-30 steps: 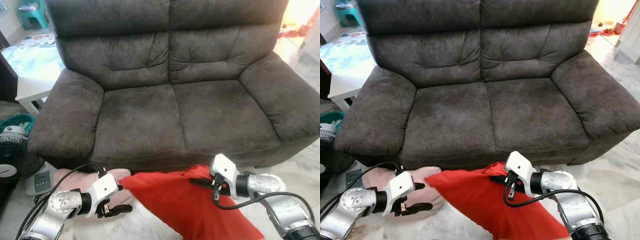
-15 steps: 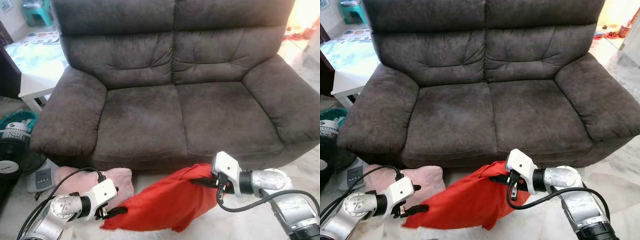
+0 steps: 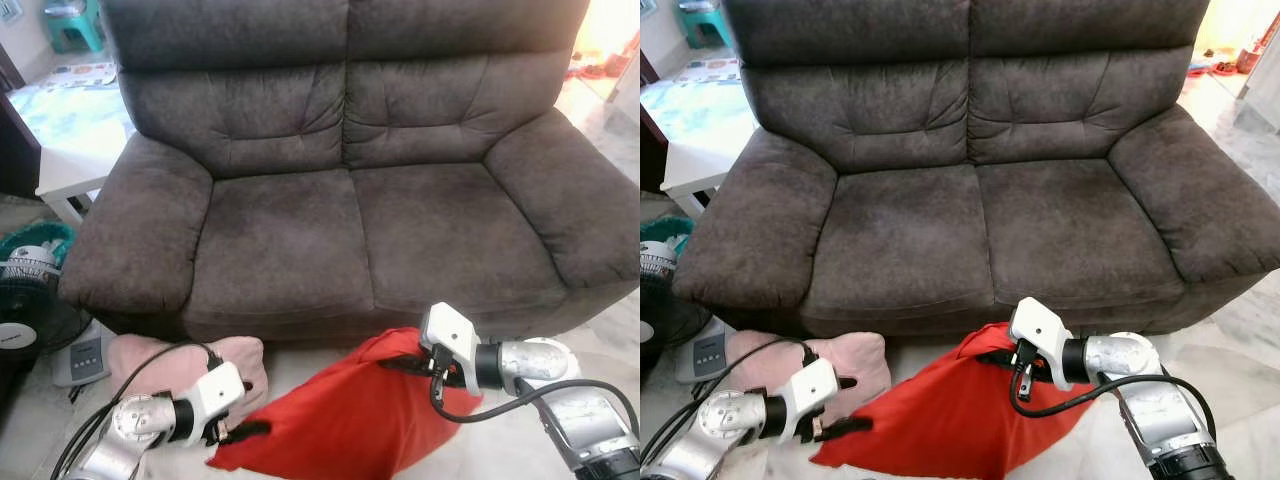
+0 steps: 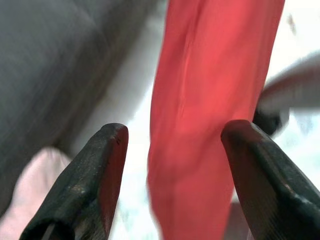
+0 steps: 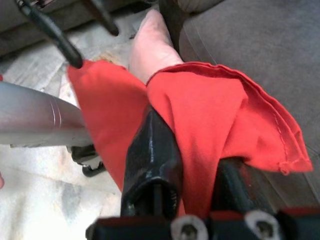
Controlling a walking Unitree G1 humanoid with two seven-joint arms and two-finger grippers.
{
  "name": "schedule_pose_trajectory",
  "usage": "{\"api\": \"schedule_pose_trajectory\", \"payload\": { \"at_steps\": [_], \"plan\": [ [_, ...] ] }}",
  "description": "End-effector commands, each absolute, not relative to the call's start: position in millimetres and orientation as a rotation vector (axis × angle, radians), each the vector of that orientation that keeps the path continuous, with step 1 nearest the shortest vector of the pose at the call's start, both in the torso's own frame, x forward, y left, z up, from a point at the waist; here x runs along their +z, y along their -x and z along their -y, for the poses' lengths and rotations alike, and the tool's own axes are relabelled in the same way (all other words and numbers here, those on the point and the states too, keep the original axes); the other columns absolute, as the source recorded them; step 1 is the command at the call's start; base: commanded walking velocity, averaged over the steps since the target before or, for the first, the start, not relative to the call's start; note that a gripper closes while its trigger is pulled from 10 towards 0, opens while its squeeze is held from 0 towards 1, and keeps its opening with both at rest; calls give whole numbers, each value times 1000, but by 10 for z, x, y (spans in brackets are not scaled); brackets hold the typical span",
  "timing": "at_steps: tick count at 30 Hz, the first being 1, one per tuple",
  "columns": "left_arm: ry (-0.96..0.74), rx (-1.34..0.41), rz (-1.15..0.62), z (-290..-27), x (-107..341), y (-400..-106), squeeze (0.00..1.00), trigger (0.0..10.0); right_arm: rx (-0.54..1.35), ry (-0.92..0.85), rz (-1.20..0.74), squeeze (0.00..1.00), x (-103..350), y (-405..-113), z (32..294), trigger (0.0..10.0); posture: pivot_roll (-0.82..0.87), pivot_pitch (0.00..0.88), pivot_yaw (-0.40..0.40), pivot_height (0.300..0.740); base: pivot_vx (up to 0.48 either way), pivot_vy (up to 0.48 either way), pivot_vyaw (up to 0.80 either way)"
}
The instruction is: Move the pillow to the sofa from floor
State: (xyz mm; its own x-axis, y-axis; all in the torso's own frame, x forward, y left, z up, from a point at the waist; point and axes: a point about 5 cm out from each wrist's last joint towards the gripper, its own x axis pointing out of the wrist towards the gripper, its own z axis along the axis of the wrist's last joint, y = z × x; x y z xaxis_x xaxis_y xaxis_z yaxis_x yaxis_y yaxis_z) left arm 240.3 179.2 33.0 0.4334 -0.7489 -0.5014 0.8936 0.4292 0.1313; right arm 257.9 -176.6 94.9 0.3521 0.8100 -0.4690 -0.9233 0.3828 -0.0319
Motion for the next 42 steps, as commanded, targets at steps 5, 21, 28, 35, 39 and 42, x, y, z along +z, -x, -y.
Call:
{"api": "schedule_pose_trajectory", "payload": {
  "at_steps": [5, 21, 28, 35, 39, 42],
  "plan": [
    [-359, -1072, -416, -1807, 312, -2384, 0, 10000, 1192, 325, -286, 0, 1155, -2639, 1619, 10000, 127, 75, -11, 740, 0, 0, 0],
    [-438, -982, -386, -1919, 291, -2477, 0, 10000, 1230, 319, -294, 0, 1172, -2581, 1643, 10000, 121, 78, -14, 740, 0, 0, 0],
    [-427, -1002, -404, -1904, 254, -2467, 0, 10000, 1251, 317, -305, 0, 1164, -2562, 1629, 10000, 121, 74, -15, 740, 0, 0, 0],
    [-422, -1057, -440, -1757, 103, -2386, 0, 10000, 1265, 319, -302, 0, 1169, -2564, 1591, 10000, 121, 69, -14, 740, 0, 0, 0],
    [-406, -1082, -453, -1705, 76, -2371, 0, 10000, 1266, 316, -300, 0, 1166, -2570, 1579, 10000, 118, 64, -12, 740, 0, 0, 0],
    [-416, -1110, -482, -1708, 46, -2346, 0, 10000, 1271, 316, -304, 0, 1145, -2560, 1561, 10000, 123, 60, -9, 740, 0, 0, 0]
  ]
}}
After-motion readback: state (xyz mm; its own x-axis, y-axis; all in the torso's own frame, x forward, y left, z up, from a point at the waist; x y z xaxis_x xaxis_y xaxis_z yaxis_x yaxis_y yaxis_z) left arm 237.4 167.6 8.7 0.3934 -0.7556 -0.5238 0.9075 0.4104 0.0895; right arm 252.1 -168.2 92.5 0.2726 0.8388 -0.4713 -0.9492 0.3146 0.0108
